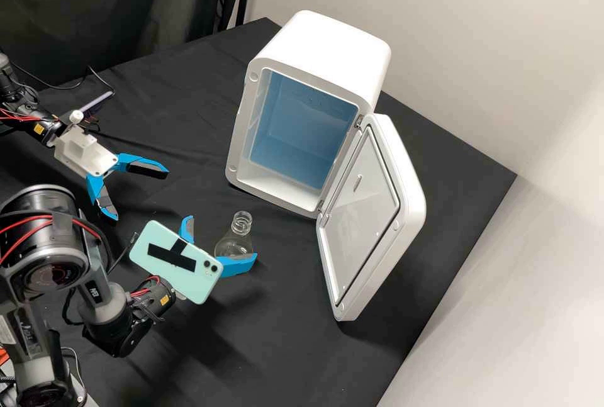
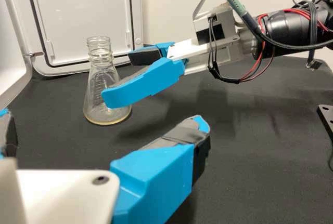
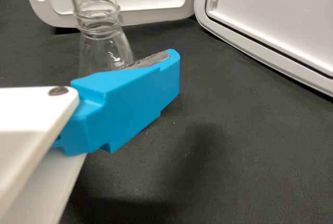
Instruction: Place the flask in the incubator
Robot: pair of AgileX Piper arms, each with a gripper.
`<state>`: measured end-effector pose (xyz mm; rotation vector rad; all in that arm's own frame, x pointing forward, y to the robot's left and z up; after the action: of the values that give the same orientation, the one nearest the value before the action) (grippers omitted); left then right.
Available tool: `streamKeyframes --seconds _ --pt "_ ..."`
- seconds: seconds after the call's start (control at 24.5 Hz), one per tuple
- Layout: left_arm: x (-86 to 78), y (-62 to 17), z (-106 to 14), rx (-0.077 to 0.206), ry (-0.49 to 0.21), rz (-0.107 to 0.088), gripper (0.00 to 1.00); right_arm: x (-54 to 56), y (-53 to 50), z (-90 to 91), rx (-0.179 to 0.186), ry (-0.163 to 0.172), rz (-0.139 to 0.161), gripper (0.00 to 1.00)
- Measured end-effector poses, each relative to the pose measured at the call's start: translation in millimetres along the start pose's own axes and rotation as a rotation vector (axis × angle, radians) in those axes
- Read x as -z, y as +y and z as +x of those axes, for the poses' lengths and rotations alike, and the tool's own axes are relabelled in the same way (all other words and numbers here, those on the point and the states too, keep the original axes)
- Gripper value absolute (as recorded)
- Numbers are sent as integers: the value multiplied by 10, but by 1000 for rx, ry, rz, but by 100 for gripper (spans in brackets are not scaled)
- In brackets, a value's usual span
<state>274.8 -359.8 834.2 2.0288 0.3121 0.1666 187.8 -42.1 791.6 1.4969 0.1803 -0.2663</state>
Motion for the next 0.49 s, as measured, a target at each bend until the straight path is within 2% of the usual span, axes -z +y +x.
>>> streamKeyframes --seconds 0.25,0.37,0.49 --pt "0 0 0 0 0 0 100 -74 18 58 20 -5 87 100" --pt "0 0 0 0 0 0 100 -112 21 102 44 4 112 100" --pt "0 0 0 0 0 0 100 -133 50 121 58 20 154 100"
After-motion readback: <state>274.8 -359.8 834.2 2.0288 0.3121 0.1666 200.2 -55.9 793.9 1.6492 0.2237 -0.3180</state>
